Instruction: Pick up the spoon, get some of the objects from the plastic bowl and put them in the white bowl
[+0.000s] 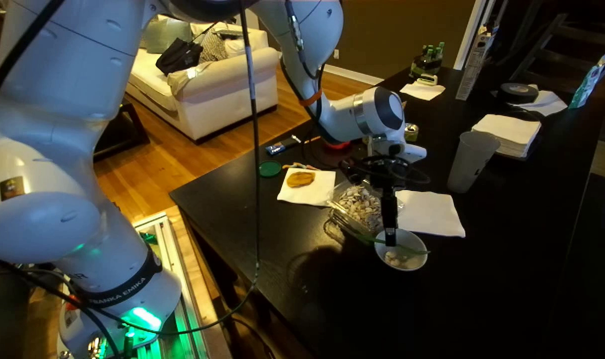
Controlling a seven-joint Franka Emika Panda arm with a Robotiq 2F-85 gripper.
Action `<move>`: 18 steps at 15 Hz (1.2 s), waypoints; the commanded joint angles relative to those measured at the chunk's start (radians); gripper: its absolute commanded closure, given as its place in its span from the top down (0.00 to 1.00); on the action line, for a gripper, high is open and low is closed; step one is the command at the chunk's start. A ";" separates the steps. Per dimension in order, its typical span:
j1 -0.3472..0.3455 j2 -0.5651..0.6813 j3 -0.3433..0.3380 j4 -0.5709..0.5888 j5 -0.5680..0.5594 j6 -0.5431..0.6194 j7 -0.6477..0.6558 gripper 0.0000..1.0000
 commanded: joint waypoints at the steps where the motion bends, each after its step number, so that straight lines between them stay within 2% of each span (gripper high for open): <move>1: 0.015 0.018 0.014 0.014 -0.088 -0.057 0.011 0.04; 4: 0.041 0.029 0.020 0.004 -0.170 -0.128 0.041 0.04; 9: 0.035 0.060 0.065 0.006 -0.236 -0.219 0.052 0.04; 13: -0.009 0.007 0.119 -0.019 -0.153 -0.227 -0.012 0.04; 18: -0.050 -0.113 0.168 -0.117 -0.061 -0.164 -0.065 0.04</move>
